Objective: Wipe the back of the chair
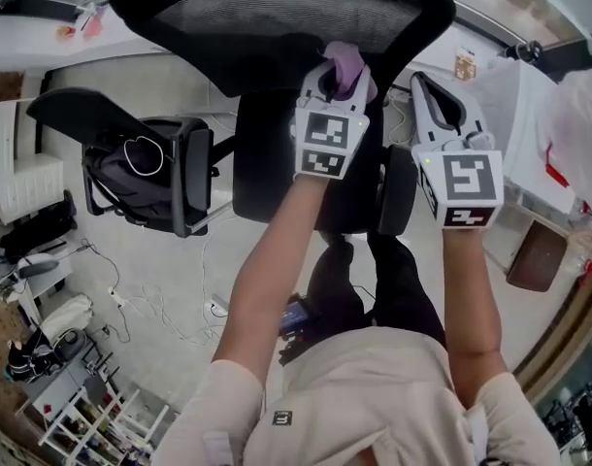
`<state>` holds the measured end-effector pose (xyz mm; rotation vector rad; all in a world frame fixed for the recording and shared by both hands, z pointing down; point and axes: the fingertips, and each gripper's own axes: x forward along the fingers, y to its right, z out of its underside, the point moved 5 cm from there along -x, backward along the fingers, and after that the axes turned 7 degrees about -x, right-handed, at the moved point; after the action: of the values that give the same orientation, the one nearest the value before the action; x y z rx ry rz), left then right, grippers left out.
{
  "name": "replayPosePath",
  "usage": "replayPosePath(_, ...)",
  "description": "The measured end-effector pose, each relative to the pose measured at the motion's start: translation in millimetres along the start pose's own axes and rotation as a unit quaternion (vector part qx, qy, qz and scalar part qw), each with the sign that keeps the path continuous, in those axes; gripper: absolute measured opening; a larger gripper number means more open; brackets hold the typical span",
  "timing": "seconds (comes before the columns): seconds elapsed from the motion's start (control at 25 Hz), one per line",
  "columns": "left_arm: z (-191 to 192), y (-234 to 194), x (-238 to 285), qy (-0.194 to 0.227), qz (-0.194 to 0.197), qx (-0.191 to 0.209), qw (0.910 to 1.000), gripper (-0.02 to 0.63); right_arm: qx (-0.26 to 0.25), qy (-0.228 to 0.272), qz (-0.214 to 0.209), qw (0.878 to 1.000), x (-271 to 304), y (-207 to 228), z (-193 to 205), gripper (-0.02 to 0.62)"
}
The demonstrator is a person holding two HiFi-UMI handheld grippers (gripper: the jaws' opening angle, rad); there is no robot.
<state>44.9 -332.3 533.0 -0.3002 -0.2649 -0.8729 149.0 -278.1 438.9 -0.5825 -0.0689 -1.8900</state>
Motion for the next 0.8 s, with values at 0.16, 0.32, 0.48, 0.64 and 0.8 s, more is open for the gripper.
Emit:
replayPosePath(0.16,-22.4,-10.2,-40.8,0.010,-0.016,0.009,0.9998,0.078,-0.017,0.011,-0.008,1.000,-10.6,-5.3,-25.1,-0.005)
replayPosePath(0.32,-50.7,-19.9,-90.6,0.031,-0.029,0.020,0.9989,0.078,-0.036,0.021,-0.007,0.999,-26.1,-13.6,-52.9,-0.005)
replayPosePath(0.48,-80.7,-28.3,-140.6,0.054,-0.049,0.031,0.9969,0.078,-0.046,0.031,-0.012,0.998,-45.5,-22.4,-77.3,-0.005)
replayPosePath(0.64,-112.5,-30.8,-186.5,0.080,-0.062,0.043,0.9939,0.078,-0.051,0.040,-0.020,0.998,-64.2,-31.9,-100.1,-0.005)
replayPosePath(0.8,-141.2,-30.7,-236.2,0.106,-0.078,0.058,0.9897,0.078,-0.058,0.059,-0.031,0.996,-84.4,-44.1,-129.0,-0.005)
